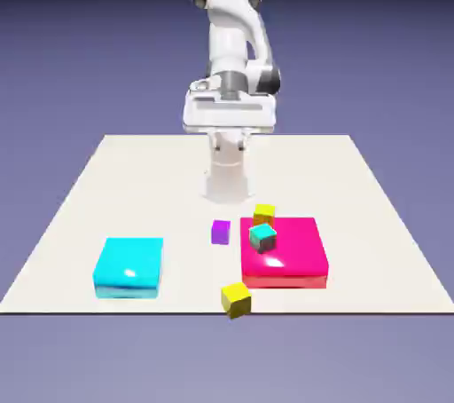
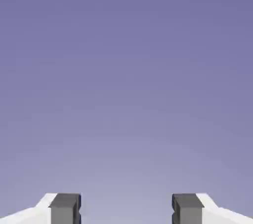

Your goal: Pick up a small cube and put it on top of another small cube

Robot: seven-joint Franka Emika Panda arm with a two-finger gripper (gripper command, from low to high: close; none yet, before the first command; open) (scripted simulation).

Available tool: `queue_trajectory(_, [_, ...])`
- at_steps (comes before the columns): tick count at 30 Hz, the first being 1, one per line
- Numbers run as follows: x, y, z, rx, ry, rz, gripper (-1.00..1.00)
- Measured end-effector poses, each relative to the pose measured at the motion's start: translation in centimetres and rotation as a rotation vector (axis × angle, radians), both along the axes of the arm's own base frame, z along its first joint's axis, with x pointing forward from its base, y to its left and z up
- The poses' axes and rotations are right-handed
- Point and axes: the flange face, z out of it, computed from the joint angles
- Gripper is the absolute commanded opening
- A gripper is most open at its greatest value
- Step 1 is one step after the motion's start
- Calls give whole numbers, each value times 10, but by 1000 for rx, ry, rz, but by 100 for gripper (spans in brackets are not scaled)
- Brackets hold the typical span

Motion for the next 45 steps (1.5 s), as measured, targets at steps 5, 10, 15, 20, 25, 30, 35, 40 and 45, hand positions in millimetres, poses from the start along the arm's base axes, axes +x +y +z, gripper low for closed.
queue_trajectory(5, [-3,-40,-72,245,265,-203,0])
queue_trajectory(10, [-23,-67,-142,470,523,-416,0])
queue_trajectory(15, [-55,-85,-201,680,755,-642,0])
queue_trajectory(20, [-92,-97,-246,881,944,-882,0])
queue_trajectory(25, [-128,-109,-276,1088,1066,-1134,0])
queue_trajectory(30, [-150,-115,-289,1246,1113,-1315,0])
queue_trajectory(35, [-145,-98,-314,1239,1113,-1317,0])
queue_trajectory(40, [-145,-80,-344,1246,1113,-1315,-100])
queue_trajectory(45, [-144,-93,-323,1242,1111,-1316,-100])
